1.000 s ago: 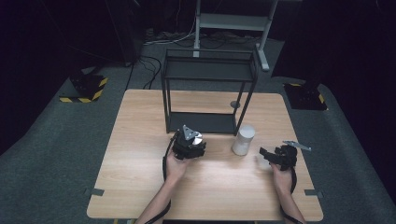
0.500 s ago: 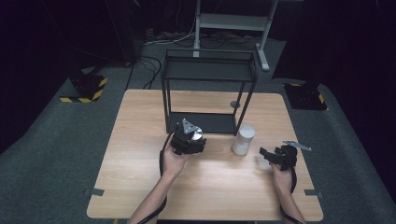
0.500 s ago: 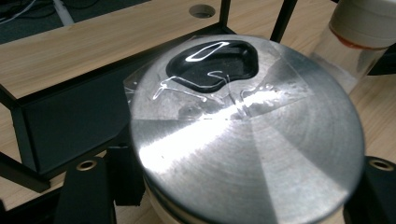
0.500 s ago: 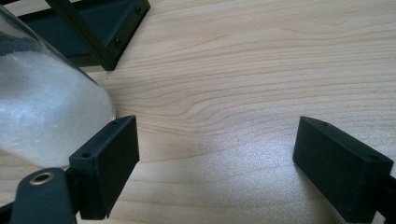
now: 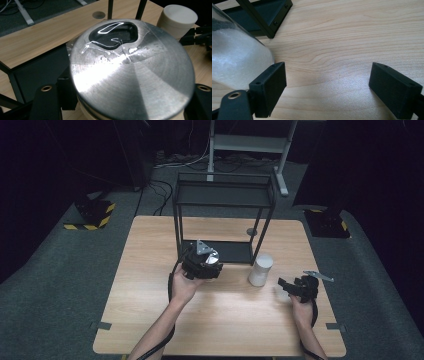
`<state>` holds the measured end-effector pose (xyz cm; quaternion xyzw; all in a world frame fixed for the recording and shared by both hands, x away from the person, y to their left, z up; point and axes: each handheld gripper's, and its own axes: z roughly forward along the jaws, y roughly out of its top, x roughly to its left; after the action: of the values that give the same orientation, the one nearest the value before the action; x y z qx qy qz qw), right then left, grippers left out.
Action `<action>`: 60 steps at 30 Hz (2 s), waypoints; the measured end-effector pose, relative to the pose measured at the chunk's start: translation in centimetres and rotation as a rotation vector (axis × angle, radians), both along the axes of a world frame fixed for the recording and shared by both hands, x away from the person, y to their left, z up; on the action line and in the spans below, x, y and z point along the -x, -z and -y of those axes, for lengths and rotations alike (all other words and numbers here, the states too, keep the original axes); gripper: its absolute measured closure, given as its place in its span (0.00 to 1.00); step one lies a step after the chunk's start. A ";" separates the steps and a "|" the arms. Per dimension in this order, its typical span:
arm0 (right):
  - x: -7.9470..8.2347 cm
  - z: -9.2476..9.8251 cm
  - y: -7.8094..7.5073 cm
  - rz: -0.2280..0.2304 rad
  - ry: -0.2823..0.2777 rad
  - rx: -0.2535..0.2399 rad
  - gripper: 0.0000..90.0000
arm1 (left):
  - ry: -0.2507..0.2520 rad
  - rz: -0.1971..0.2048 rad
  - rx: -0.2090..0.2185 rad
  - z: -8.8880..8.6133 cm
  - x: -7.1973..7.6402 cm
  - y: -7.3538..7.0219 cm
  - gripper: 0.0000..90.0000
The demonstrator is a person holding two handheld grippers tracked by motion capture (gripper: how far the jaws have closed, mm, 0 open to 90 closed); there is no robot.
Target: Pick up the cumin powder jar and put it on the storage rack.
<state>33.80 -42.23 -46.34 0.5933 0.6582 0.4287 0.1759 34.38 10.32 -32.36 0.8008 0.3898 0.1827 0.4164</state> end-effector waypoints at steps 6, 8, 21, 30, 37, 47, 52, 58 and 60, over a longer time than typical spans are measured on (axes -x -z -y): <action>0.0 0.0 0.0 0.001 0.001 -0.003 0.15 | 0.038 0.019 -0.007 -0.1 -0.2 -2.4 0.34; 0.0 0.0 0.0 0.001 0.001 -0.003 0.15 | 0.052 0.025 -0.007 -0.2 -0.3 -3.3 0.34; 0.0 0.1 0.1 0.000 0.000 -0.008 0.15 | 0.094 0.048 -0.004 -0.4 -1.0 -7.6 0.34; 0.0 0.2 0.1 0.001 -0.001 -0.012 0.14 | 0.089 0.059 0.020 -0.8 -2.4 -11.2 0.34; 0.0 0.3 0.1 0.001 -0.002 -0.015 0.14 | 0.102 0.076 0.010 -0.3 -3.1 -13.8 0.34; 0.0 0.4 0.2 0.003 -0.005 -0.019 0.14 | 0.087 0.093 -0.001 0.2 -4.1 -17.5 0.34; 0.0 0.4 0.2 0.002 -0.006 -0.019 0.14 | 0.082 0.103 0.004 0.1 -4.7 -18.8 0.34; 0.0 0.5 0.2 0.003 -0.009 -0.020 0.14 | 0.044 0.118 -0.005 0.5 -5.1 -19.8 0.34; 0.0 0.5 0.2 0.003 -0.009 -0.021 0.14 | 0.029 0.125 0.005 0.4 -5.4 -19.9 0.34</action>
<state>33.80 -42.68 -46.53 0.5914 0.6561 0.4374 0.1688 39.82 9.93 -12.45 0.7923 0.3517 0.2252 0.4448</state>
